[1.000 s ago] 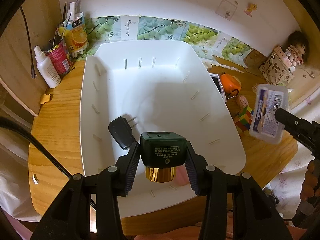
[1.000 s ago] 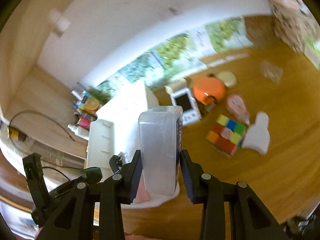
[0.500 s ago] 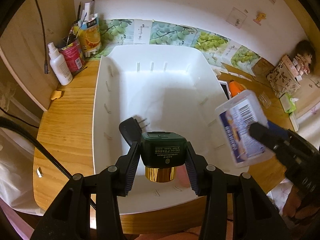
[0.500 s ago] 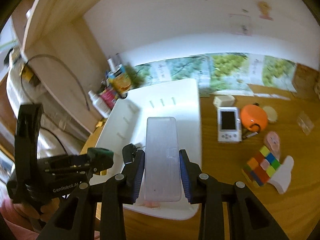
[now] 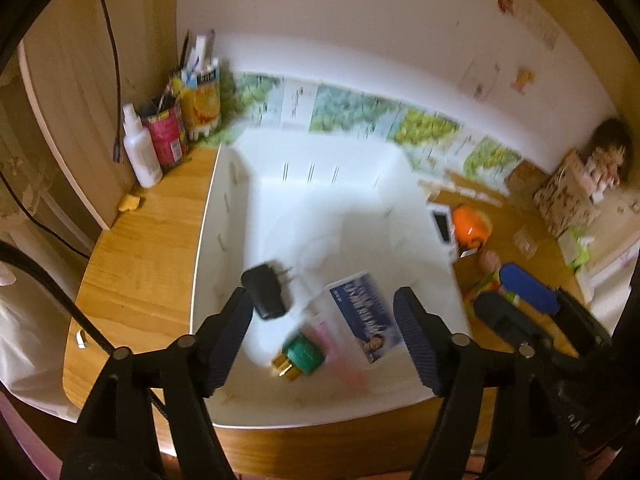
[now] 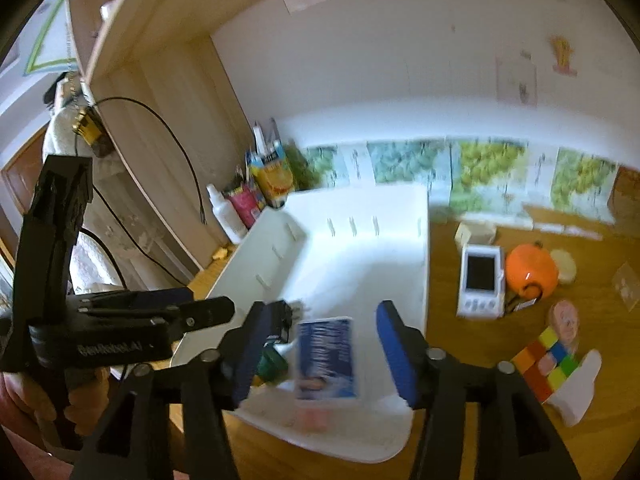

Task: Organize rigid objects
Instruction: 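Lower bottle and box into the tray and open both tools, then withdraw both tools from the tray toward the Rubik's cube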

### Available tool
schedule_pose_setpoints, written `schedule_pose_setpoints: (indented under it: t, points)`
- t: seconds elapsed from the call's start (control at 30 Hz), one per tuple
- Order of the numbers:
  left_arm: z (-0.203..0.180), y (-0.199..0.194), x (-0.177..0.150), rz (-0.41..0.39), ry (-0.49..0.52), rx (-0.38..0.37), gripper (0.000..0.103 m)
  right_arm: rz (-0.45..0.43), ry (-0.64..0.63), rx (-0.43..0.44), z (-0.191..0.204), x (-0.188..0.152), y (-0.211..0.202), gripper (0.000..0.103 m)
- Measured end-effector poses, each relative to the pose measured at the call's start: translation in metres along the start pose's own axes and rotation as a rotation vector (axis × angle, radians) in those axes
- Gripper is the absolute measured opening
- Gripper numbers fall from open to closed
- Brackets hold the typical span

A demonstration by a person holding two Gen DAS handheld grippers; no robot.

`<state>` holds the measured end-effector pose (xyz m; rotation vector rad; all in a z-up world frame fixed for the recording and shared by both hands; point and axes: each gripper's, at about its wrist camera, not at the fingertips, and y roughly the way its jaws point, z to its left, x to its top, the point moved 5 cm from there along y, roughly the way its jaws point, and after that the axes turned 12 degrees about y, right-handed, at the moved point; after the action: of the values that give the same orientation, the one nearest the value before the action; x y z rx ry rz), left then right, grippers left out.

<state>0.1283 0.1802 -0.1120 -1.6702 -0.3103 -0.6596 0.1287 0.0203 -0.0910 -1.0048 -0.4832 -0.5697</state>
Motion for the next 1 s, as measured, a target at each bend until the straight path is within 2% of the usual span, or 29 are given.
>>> schedule_pose_setpoints:
  t: [0.2, 0.33, 0.7, 1.0]
  points:
    - [-0.014, -0.015, 0.01, -0.079, -0.065, 0.009, 0.077, -0.069, -0.072, 0.043, -0.007, 0.009, -0.023, 0.07]
    - [-0.031, -0.024, 0.013, -0.115, -0.106, 0.022, 0.077, -0.103, -0.109, 0.077, -0.018, 0.016, -0.042, 0.08]
    - [-0.09, -0.039, 0.017, -0.186, -0.154, 0.073, 0.077, -0.157, -0.196, 0.136, -0.056, 0.024, -0.09, 0.081]
    - [-0.141, -0.035, 0.021, -0.194, -0.169, 0.098, 0.077, -0.176, -0.252, 0.151, -0.097, 0.027, -0.114, 0.082]
